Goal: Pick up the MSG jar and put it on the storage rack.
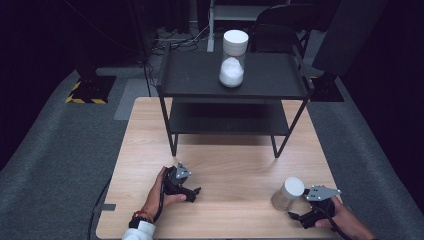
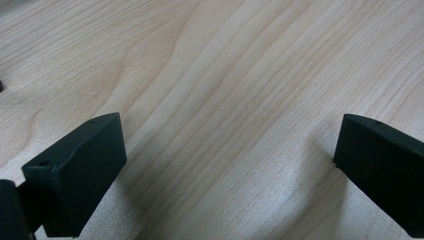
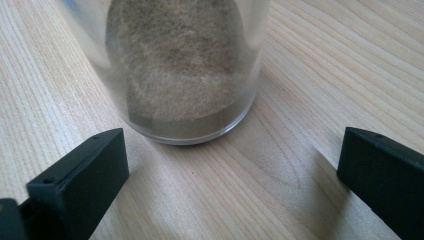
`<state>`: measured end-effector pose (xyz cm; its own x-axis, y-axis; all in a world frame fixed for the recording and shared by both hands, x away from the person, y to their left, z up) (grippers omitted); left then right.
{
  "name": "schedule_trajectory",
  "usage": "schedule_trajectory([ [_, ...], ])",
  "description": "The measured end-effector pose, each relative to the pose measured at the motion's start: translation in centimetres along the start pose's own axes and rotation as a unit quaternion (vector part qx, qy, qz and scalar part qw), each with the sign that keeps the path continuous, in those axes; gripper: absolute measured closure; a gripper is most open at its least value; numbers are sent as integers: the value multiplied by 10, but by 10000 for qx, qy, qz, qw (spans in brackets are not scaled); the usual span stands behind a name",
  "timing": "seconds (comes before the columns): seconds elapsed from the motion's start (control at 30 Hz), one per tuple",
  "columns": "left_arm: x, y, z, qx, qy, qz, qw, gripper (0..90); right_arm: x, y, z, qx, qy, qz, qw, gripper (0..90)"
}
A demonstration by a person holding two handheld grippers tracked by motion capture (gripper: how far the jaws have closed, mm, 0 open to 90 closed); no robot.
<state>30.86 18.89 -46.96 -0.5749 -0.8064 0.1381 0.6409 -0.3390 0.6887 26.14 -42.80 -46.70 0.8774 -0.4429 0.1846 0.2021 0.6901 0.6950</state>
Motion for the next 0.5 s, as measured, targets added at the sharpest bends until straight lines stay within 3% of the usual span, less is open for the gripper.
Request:
schedule_trajectory([
  [0.5, 0, 0, 0, 4, 5, 0, 10000, 3, 1, 0, 0, 1, 24, 15, 10000, 0],
])
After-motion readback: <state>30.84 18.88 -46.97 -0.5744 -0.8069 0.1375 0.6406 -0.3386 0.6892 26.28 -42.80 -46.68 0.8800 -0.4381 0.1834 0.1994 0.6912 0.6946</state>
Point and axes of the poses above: each handheld gripper's, and its own axes: z roughly backward along the jaws, y roughly out of its top, x roughly to its right, the point moved 2 cm from there along -z, roughly forward along the jaws, and after that the axes turned 12 degrees about z, right-handed, at the moved point
